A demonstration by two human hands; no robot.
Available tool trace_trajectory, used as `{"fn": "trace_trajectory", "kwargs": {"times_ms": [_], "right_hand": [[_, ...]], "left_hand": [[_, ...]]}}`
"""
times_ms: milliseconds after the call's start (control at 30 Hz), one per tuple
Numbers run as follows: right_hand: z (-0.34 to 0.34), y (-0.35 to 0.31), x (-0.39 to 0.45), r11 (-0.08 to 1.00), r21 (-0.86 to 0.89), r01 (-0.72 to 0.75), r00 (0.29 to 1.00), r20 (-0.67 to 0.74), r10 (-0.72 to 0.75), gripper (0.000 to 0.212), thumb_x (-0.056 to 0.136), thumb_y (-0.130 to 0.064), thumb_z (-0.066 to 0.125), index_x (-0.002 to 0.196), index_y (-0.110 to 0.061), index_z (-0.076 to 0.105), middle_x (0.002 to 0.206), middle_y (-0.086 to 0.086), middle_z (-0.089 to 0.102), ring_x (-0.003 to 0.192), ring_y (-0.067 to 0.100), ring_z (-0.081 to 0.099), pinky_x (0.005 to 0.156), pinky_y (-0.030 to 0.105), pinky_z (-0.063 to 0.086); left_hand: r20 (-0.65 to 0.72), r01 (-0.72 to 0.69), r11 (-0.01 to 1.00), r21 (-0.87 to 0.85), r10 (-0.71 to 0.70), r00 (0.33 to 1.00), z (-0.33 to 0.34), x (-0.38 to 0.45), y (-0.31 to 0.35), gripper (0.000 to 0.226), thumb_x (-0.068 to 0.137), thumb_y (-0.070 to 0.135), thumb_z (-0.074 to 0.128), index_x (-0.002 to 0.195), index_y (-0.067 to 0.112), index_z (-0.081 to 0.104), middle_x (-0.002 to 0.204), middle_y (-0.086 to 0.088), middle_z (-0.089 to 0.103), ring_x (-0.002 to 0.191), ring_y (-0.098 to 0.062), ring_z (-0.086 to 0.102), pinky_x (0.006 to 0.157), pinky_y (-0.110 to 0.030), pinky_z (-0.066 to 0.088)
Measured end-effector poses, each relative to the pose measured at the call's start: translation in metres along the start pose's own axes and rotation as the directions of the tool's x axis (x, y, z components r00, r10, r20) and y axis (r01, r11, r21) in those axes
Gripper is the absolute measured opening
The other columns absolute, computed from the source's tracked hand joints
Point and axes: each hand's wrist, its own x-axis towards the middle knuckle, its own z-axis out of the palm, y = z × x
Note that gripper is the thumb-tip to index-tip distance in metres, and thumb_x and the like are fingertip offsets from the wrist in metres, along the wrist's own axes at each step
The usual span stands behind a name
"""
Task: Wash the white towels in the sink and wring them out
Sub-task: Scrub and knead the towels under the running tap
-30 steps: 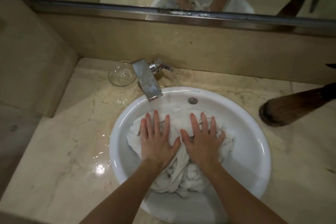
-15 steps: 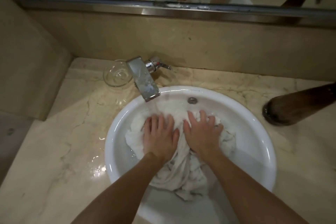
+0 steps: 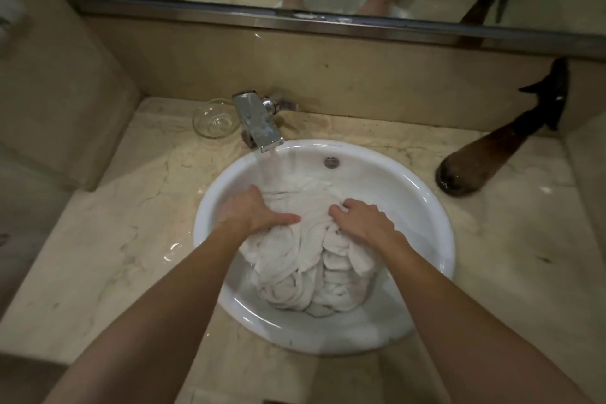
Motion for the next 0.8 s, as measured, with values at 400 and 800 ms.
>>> {"fn": "trace_trajectory", "kwargs": {"times_ms": [400,800], "right_hand": [[-0.001,0.037,-0.032,0.99,0.114,-0.08,0.996,0.044,0.075,0.059,0.091,-0.066,0.038,0.136,-0.032,0.055,0.134,0.0,0.06,0.121,0.025,0.056,0.107,0.045,0.038],[0.052,0.004,0.034,0.923,-0.341,0.178,0.864,-0.394,-0.312,0.061,0.093,-0.053,0.03,0.138,-0.024,0.057,0.146,0.01,0.053,0.135,0.03,0.048,0.111,0.055,0.035]], "left_hand": [[0.393,-0.056,0.917,-0.394,0.223,0.892,0.0,-0.017,-0.012,0.081,0.054,0.082,0.073,0.117,0.03,0.068,0.114,0.009,0.071,0.103,-0.012,0.066,0.102,-0.037,0.049],[-0.053,-0.207,0.927,0.311,0.235,0.971,0.048,0.009,0.055,0.073,0.095,0.064,-0.001,0.157,0.029,0.014,0.167,-0.006,0.006,0.153,-0.028,0.004,0.12,-0.054,0.0]]}}
